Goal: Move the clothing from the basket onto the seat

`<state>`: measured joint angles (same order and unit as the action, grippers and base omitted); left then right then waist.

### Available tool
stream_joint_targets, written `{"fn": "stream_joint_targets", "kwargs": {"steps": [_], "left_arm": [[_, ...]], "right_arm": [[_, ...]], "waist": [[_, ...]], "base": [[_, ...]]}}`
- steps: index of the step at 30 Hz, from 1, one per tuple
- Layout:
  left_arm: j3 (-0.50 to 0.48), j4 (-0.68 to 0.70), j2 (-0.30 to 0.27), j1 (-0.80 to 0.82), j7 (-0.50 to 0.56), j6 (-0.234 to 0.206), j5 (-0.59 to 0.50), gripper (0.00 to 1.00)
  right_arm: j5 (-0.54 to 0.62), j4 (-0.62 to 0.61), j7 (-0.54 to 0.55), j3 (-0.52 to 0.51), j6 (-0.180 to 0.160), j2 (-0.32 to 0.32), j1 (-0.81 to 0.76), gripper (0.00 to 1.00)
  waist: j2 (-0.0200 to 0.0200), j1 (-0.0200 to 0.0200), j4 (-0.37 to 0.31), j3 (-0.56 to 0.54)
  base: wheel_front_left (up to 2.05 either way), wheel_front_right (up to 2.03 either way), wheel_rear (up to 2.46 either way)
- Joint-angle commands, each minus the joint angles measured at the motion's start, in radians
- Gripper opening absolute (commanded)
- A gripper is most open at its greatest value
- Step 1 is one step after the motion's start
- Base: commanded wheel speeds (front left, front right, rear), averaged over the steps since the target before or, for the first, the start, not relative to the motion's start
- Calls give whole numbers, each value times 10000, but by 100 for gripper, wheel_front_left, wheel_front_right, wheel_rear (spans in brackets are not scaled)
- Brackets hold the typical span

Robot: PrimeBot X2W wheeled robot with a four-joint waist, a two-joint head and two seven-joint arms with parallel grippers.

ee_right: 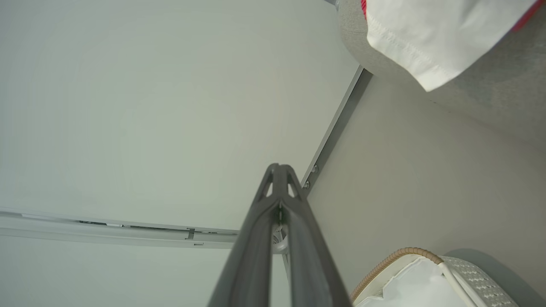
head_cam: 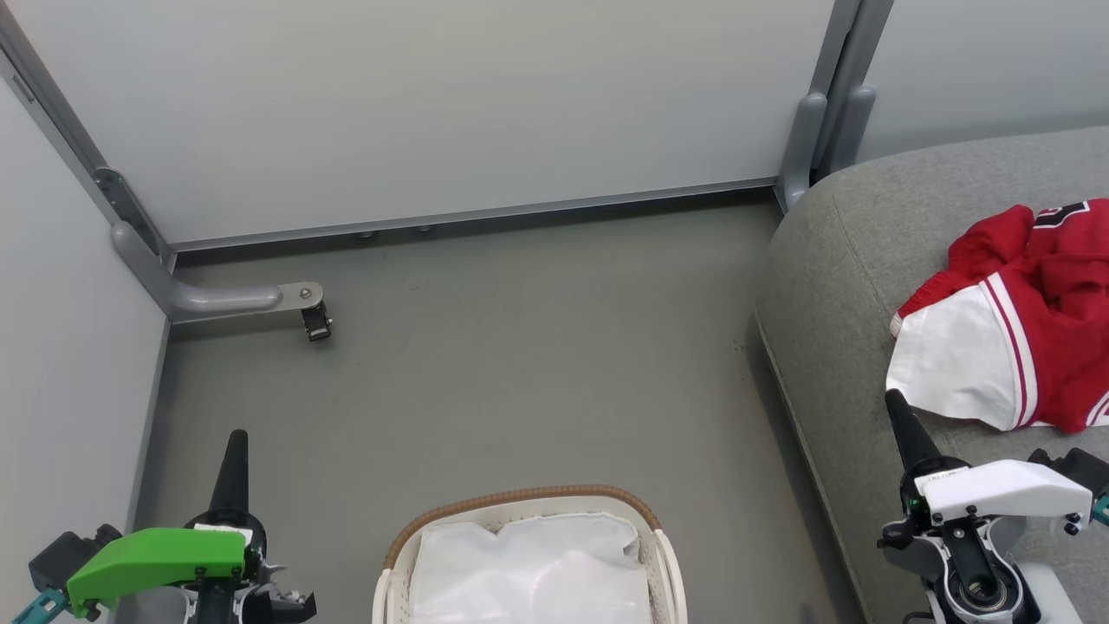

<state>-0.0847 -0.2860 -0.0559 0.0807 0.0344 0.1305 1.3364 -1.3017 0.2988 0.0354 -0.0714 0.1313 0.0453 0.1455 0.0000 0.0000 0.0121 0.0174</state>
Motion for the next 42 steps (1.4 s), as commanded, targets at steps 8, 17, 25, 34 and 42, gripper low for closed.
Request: {"fn": "stream_joint_targets", "kwargs": {"steps": [8, 17, 25, 34, 42], "left_arm": [[-105, 176, 4, 269, 223, 3, 755, 0], [-176, 255, 20, 310, 409, 3, 1378, 0], [-239, 336, 39, 315, 590, 3, 1969, 0], [-296, 402, 55, 347, 740, 4, 2502, 0], [-319, 427, 63, 330, 841, 4, 2776, 0]], "right_arm": [[-817, -212, 212, -138, -5, 60, -155, 0], [-1535, -324, 403, -235, -6, 66, -253, 0], [-2202, -430, 576, -328, -7, 69, -336, 0], [-2810, -520, 729, -409, -8, 73, -396, 0], [-3130, -571, 824, -453, -9, 76, -435, 0]], "waist": [[0, 0, -24, -29], [0, 0, -51, -60], [0, 0, -78, -92], [0, 0, -104, -123], [0, 0, -121, -143]], "base": [[0, 0, 0], [0, 0, 0], [0, 0, 0], [0, 0, 0], [0, 0, 0]]}}
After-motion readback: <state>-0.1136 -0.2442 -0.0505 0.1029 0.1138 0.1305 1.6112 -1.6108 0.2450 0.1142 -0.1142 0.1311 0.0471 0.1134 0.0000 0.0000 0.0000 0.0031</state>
